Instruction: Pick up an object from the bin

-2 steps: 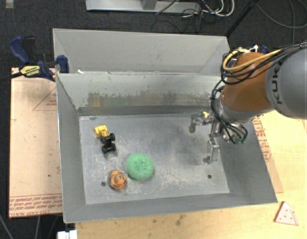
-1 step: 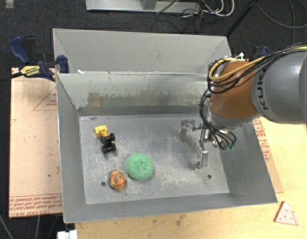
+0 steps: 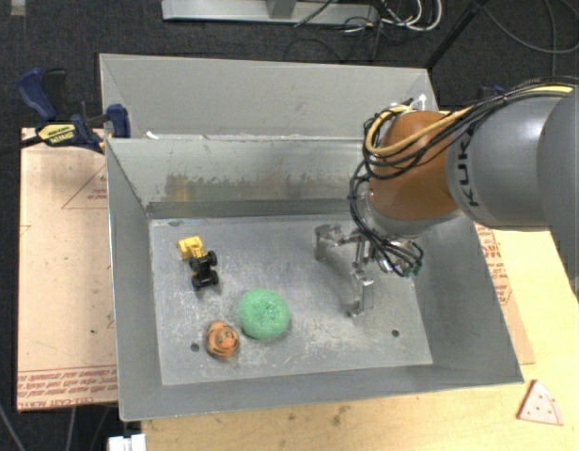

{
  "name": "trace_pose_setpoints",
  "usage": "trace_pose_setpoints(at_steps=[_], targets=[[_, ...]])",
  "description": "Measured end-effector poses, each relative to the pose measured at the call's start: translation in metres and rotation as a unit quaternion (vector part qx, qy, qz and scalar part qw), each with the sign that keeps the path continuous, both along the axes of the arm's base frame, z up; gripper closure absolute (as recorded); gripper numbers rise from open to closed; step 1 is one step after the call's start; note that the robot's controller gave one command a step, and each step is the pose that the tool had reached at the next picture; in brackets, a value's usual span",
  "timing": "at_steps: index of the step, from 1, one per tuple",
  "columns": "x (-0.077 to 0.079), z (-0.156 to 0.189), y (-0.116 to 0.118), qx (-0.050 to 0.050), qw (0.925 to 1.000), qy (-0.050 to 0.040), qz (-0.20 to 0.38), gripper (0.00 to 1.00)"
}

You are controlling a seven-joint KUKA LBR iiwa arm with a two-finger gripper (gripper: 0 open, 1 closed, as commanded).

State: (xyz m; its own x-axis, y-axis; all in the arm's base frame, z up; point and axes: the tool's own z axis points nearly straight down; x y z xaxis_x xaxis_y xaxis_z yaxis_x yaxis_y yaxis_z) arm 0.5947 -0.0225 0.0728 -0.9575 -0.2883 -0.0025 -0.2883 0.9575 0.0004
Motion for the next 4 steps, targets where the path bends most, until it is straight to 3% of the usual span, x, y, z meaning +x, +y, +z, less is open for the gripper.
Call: trace_pose_setpoints(at_steps=[1,2,3,4], targets=[[0.017,-0.001,0.014,0.001,0.9989,-0.0008,-0.047,0.0],[0.012,0.005,0.036,0.0,0.9921,0.0007,-0.126,0.0],[0.019,0.002,0.067,0.0,0.9992,-0.0008,-0.04,0.0],[0.004,0.005,0.102,0.0,0.998,0.0007,-0.064,0.0]])
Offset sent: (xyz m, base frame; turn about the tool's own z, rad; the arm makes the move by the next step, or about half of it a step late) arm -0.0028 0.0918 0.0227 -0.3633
